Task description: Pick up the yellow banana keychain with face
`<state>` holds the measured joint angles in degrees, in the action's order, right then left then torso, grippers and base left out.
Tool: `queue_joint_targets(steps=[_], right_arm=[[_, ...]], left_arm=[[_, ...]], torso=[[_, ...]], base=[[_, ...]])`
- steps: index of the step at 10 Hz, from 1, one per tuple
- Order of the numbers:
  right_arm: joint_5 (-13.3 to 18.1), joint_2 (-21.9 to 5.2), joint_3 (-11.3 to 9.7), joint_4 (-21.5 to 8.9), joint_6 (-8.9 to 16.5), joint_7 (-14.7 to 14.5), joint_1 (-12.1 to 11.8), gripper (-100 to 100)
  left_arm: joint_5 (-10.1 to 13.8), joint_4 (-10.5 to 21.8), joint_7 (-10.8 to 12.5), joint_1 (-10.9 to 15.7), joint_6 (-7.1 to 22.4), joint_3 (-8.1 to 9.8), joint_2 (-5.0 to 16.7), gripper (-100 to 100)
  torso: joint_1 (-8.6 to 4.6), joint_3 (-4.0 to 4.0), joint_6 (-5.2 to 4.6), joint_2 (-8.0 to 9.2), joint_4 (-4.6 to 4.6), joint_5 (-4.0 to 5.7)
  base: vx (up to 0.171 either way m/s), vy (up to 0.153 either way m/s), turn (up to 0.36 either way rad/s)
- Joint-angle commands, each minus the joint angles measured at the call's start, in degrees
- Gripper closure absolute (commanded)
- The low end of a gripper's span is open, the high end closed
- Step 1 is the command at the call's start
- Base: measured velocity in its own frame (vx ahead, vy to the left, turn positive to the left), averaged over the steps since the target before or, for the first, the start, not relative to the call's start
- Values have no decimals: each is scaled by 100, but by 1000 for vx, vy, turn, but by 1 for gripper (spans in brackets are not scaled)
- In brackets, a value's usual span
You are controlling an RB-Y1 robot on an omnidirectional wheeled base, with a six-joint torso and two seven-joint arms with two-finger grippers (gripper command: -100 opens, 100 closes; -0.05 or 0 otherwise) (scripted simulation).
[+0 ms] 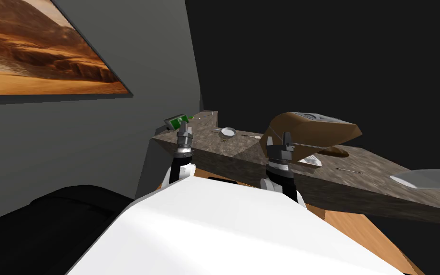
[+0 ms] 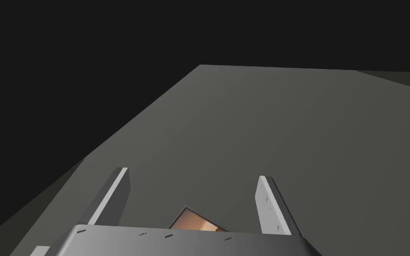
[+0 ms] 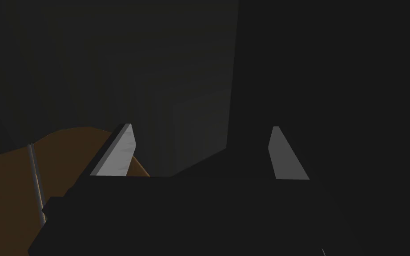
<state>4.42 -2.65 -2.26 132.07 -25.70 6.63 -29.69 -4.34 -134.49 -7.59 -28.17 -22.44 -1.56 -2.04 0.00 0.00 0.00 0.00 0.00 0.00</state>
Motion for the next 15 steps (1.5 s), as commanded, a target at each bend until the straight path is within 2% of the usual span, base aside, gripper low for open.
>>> queue_joint_targets(steps=[1,3,6,7,9,10,11,12,14,15], right_arm=[[0,0,0,0,0,0,0,0],[0,0,0,0,0,0,1,0],[0,0,0,0,0,0,1,0],[0,0,-1,0,0,0,1,0],[0,0,0,0,0,0,1,0],[0,0,-1,0,0,0,1,0],[0,0,0,0,0,0,0,0],[0,0,0,0,0,0,1,0],[0,0,0,0,0,0,1,0],[0,0,-1,0,0,0,1,0]], left_arm=[[-11,92,0,49,66,18,227,-100],[-36,307,-2,166,226,66,571,-100],[-98,806,-6,459,633,194,1086,-100],[-98,823,-6,459,633,194,1086,-100],[-152,1188,-10,725,998,319,1414,-100],[-152,1272,-10,725,1007,319,1414,-100],[-183,1466,-12,877,1221,392,1572,-100],[-183,1523,-12,877,1221,392,1572,-100],[-249,2002,-17,1213,1584,561,1876,-100],[-249,2067,-17,1213,1699,561,1876,-100]], torso=[[0,0,0,0,0,0],[-3,3,-2,7,1,0],[-6,9,-2,15,3,1],[-8,9,-2,16,3,2],[-8,7,-2,13,3,2],[-13,8,-3,14,3,3],[-9,8,1,13,3,2],[-7,7,-1,13,3,2],[-6,6,-2,10,2,1],[-11,10,-2,17,4,3]], base=[[-10,-7,-69],[-29,-15,-101],[-45,-26,-174],[-39,-25,-57],[-40,-37,-177],[-36,-28,-100],[-33,-26,-171],[-27,-19,-87],[-42,-34,-238],[-35,-27,-89]])
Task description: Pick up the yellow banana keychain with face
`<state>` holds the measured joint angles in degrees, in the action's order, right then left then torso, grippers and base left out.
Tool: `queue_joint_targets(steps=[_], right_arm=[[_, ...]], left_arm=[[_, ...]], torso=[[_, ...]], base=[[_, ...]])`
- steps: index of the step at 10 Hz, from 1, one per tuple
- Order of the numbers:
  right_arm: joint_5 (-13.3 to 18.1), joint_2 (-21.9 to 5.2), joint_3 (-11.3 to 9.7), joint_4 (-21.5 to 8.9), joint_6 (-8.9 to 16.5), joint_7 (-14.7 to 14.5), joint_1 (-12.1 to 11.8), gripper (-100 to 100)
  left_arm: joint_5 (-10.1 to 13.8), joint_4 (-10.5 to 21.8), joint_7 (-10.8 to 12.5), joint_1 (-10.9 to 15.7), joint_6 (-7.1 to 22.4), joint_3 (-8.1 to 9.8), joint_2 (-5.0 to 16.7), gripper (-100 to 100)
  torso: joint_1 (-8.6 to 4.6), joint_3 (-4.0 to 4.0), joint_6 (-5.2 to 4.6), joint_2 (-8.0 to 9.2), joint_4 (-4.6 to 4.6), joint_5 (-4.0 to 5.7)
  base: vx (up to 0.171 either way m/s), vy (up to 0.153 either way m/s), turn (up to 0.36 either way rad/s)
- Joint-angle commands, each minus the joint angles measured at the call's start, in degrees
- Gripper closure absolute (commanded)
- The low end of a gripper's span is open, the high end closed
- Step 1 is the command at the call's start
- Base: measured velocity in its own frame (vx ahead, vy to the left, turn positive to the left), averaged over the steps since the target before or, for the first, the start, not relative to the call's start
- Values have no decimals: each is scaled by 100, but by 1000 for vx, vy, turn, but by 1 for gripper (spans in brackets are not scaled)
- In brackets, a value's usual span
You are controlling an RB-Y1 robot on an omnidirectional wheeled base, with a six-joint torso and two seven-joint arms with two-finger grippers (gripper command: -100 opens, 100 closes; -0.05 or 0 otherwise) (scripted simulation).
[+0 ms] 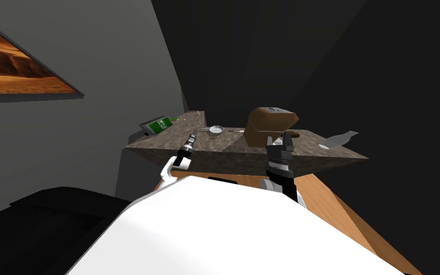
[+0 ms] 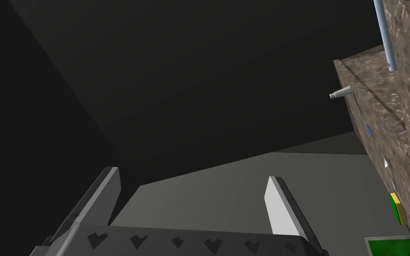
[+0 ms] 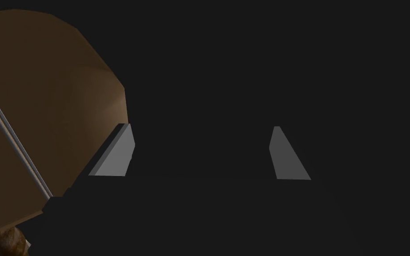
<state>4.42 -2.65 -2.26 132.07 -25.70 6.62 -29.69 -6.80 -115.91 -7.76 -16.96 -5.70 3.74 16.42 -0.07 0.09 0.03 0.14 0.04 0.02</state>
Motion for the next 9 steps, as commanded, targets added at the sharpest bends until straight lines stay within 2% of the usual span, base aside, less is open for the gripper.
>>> queue_joint_targets(steps=[1,2,3,4,5,6,7,8,9], right_arm=[[0,0,0,0,0,0,0,0],[0,0,0,0,0,0,0,0],[0,0,0,0,0,0,1,0],[0,0,0,0,0,0,0,0],[0,0,0,0,0,0,1,0],[0,0,0,0,0,0,0,0],[0,0,0,0,0,0,1,0],[0,0,0,0,0,0,0,0],[0,0,0,0,0,0,0,0]], left_arm=[[-3,211,0,92,25,31,30,-100],[-38,420,-3,275,286,125,175,-100],[-38,506,-3,275,286,125,175,-100],[-75,794,-5,466,496,227,315,-100],[-75,813,-5,466,561,227,315,-100],[-111,1101,-8,666,714,335,451,-100],[-111,1131,-8,666,849,335,451,-100],[-148,1390,-10,873,1020,450,583,-100],[-148,1460,-10,873,1147,450,583,-100]], torso=[[0,0,0,0,0,0],[4,-4,1,-7,-2,-1],[-1,-5,-5,-9,-2,0],[1,-4,0,-7,-2,0],[1,-3,-3,-4,-1,-1],[3,-2,0,-4,-1,0],[0,-3,-3,-5,-1,0],[3,-4,1,-6,-1,0],[-1,-4,-3,-7,-2,0]], base=[[-10,-16,30],[-19,-37,-183],[-20,-27,-115],[-30,-29,-189],[-26,-22,-110],[-25,-32,-205],[-19,-26,-91],[-21,-38,-170],[-19,-28,-116]])
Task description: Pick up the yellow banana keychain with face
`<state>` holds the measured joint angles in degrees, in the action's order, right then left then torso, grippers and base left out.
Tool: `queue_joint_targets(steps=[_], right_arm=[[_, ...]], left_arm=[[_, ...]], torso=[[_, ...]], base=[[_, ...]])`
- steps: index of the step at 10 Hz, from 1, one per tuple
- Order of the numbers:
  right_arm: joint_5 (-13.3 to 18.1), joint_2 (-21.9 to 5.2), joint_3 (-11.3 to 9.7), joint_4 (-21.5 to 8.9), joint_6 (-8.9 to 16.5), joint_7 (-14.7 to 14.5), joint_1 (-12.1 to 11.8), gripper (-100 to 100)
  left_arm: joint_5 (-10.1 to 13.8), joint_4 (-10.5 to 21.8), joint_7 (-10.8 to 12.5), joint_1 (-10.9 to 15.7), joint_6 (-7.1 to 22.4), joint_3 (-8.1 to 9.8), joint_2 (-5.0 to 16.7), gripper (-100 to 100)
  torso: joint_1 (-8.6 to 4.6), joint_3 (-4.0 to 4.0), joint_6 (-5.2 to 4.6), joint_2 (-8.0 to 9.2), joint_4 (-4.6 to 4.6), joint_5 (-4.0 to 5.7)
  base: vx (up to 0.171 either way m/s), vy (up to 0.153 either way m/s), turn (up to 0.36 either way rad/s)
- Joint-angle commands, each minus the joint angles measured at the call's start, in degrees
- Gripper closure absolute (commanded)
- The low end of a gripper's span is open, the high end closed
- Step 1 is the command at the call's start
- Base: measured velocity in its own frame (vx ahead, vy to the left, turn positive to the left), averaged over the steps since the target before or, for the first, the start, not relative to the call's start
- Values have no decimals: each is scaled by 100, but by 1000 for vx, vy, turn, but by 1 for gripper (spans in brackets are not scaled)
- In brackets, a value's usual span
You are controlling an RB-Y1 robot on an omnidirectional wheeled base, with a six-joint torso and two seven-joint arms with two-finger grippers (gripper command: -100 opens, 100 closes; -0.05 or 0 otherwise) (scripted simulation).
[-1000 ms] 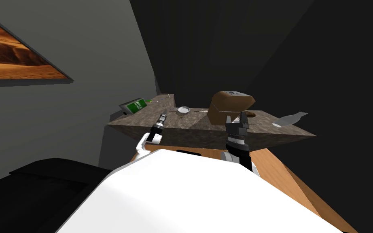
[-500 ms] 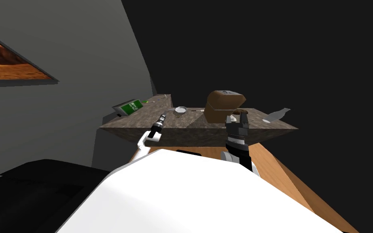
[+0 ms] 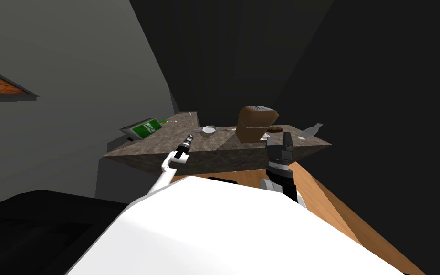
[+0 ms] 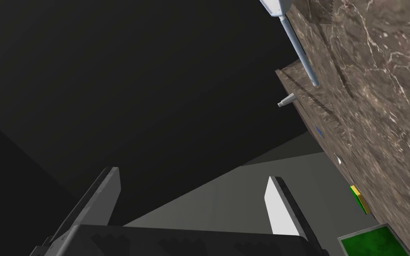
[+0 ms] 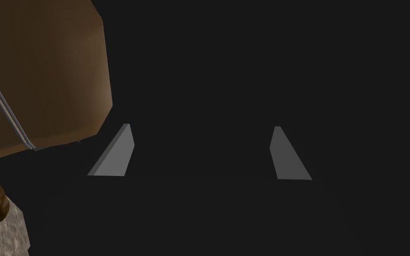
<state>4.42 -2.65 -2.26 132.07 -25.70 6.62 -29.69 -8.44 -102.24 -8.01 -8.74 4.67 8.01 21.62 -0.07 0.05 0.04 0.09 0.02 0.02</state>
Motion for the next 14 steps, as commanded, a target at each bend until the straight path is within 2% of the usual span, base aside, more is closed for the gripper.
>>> queue_joint_targets(steps=[1,2,3,4,5,6,7,8,9,10,11,12,13,14], right_arm=[[0,0,0,0,0,0,0,0],[0,0,0,0,0,0,1,0],[0,0,0,0,0,0,0,0],[0,0,0,0,0,0,1,0],[0,0,0,0,0,0,-1,0],[0,0,0,0,0,0,0,0],[0,0,0,0,0,0,0,0],[0,0,1,0,0,0,-1,0],[0,0,0,0,0,0,0,0],[0,0,0,0,0,0,-1,0],[0,0,0,0,0,0,0,0],[0,0,1,0,0,0,-1,0],[0,0,0,0,0,0,0,0],[0,0,1,0,0,0,-1,0]], left_arm=[[-22,286,13,264,286,145,190,-100],[-22,430,13,264,421,145,190,-100],[-59,609,11,484,590,273,314,-100],[-59,773,11,484,741,273,314,-100],[-96,987,9,709,905,407,433,-100],[-96,1120,9,709,1010,407,433,-100],[-96,1120,9,709,1070,407,433,-100],[-132,1403,8,940,1284,548,547,-100],[-132,1469,8,940,1408,548,547,-100],[-168,1744,6,1176,1587,694,655,-100],[-168,1819,6,1176,1713,694,655,-100],[-204,2034,5,1416,1887,847,757,-100],[-204,2169,5,1416,2093,847,757,-100],[-238,2344,4,1659,2273,1005,854,-100]], torso=[[0,0,0,0,0,0],[-1,-1,-5,-1,0,1],[3,0,2,0,0,0],[0,-1,-5,-3,0,1],[4,-2,2,-3,-1,-1],[2,-2,-4,-4,-1,0],[3,-2,2,-4,-1,-1],[7,-2,4,-4,-1,-1],[5,-3,-3,-6,-1,-1],[6,-3,2,-6,-1,-1],[4,-3,-1,-6,-1,0],[5,-3,3,-6,-1,-1],[2,-5,-3,-10,-1,0],[6,-5,4,-8,-2,-1]], base=[[-22,-35,-221],[-16,-24,-102],[-14,-36,-219],[-10,-22,-80],[-12,-29,-181],[-9,-22,-99],[-2,-10,25],[-3,-20,-192],[-4,-16,-117],[-3,-27,-191],[1,-19,-86],[7,-24,-168],[7,-17,-101],[7,-22,-185]])
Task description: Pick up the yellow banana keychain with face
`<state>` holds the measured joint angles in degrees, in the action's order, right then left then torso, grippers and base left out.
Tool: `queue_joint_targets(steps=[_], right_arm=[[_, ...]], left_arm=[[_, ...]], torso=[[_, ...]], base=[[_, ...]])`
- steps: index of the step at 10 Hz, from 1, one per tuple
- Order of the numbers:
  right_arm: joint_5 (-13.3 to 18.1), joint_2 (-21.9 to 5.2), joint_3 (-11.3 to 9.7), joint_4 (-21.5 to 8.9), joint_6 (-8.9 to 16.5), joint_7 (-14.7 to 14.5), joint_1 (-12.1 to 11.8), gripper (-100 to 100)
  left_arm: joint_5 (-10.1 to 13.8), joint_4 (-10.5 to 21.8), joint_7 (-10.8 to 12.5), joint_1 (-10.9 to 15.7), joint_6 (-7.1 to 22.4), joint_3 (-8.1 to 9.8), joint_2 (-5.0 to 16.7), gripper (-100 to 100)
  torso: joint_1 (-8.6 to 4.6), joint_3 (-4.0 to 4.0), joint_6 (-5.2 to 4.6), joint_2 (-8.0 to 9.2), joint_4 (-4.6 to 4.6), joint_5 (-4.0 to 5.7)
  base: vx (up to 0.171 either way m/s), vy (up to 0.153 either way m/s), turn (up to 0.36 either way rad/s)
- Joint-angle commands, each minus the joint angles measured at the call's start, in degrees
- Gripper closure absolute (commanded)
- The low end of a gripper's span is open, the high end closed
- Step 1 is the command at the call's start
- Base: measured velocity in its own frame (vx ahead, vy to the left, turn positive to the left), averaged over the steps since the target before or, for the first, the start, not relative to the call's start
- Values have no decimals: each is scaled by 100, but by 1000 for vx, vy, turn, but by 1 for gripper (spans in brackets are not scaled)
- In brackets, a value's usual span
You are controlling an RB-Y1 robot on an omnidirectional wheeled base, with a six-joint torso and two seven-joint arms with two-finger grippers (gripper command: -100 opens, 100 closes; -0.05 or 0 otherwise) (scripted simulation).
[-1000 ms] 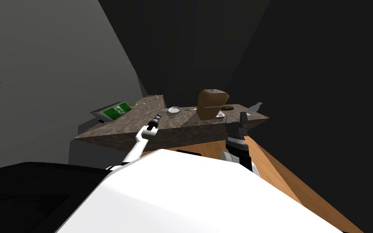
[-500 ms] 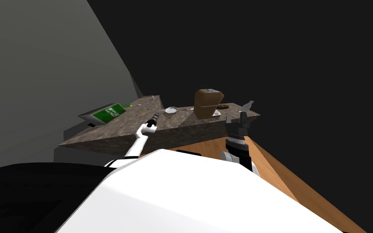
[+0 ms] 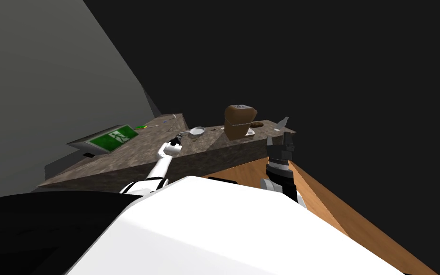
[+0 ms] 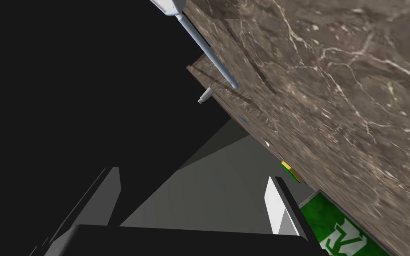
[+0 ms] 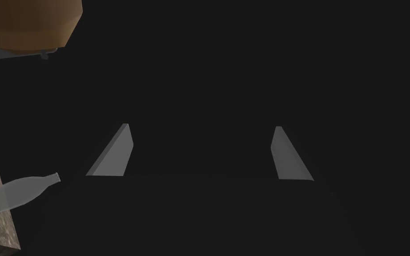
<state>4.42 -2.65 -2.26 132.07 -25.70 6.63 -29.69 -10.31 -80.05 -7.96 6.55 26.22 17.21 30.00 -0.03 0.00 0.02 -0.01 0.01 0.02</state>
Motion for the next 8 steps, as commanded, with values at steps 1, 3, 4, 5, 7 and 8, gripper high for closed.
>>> queue_joint_targets(steps=[1,3,4,5,7,8], right_arm=[[0,0,0,0,0,0,0,0],[0,0,1,0,0,0,-1,0],[0,0,0,0,0,0,0,0],[0,0,1,0,0,0,-1,0],[0,0,1,0,0,0,-1,0],[0,0,1,0,0,0,-1,0]], left_arm=[[-51,286,-2,130,286,85,17,-100],[-86,537,-3,376,563,248,108,-100],[-86,641,-3,376,668,248,108,-100],[-119,891,-4,623,844,415,194,-100],[-119,981,-4,623,1033,415,194,-100],[-151,1285,-5,870,1229,585,274,-100]], torso=[[0,0,0,0,0,0],[7,1,7,3,0,-2],[4,1,1,1,0,-1],[6,0,6,1,-1,-2],[5,-1,7,-1,-1,-2],[7,0,8,1,-1,-2]], base=[[8,-12,-93],[4,-8,-70],[9,-6,-98],[13,-13,-188],[12,-3,-21],[15,-7,-132]])
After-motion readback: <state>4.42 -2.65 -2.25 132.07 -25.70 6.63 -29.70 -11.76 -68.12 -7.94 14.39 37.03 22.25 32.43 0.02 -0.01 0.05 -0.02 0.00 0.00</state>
